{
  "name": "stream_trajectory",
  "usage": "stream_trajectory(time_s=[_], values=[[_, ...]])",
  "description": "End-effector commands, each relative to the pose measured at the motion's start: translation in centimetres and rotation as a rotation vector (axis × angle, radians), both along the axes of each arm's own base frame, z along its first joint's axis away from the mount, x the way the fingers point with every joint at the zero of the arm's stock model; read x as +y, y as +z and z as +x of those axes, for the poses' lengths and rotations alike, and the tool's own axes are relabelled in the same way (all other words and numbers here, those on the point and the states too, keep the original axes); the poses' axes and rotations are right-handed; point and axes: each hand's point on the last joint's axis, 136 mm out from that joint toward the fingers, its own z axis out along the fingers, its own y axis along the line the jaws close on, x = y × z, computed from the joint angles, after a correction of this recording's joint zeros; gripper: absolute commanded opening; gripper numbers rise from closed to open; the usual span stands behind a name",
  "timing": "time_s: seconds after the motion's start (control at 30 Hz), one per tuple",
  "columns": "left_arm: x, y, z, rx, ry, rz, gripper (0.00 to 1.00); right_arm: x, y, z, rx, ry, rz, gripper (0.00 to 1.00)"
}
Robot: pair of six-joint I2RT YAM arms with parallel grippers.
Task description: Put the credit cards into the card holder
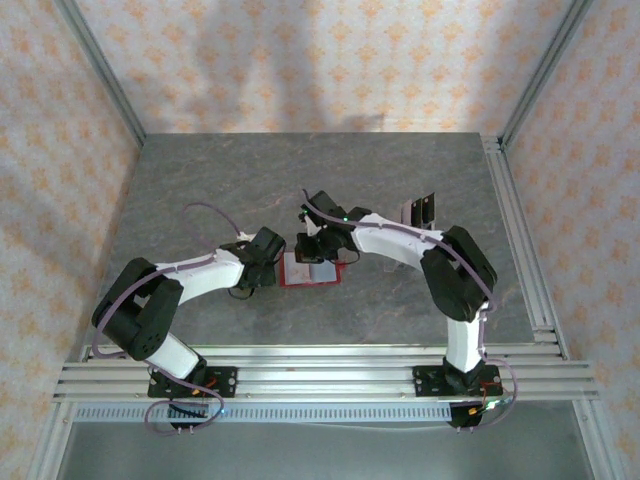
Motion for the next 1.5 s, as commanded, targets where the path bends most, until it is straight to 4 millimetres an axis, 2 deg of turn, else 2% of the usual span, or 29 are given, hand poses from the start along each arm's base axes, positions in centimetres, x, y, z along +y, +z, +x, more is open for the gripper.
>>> stream_trajectory(time_s=[0.0, 0.23, 0.67, 1.07, 1.47], values=[[-1.1, -0.1, 0.8, 0.000, -0.035, -0.004, 0.59, -1.0, -2.3, 0.4, 0.018, -0.028, -0.070, 0.03], [-1.6, 0.3, 1.5, -0.009, -0.043, -0.012, 0.59, -2.0, -4.1, 0.3, 0.025, -0.037, -0.126, 0.01], [-2.3, 0.0, 2.1, -0.003, -0.052, -0.018, 0.59, -3.9, -4.8, 0.8, 0.023, -0.069, -0.154, 0.00], [-3.3, -0.3, 2.6, 0.004, -0.067, -0.021, 0.59, -3.0, -5.5, 0.7, 0.059, -0.045, -0.136, 0.00], [-3.5, -0.8, 2.4, 0.009, -0.072, -0.025, 0.59, -1.6, -5.4, 0.5, 0.061, -0.012, -0.138, 0.00]])
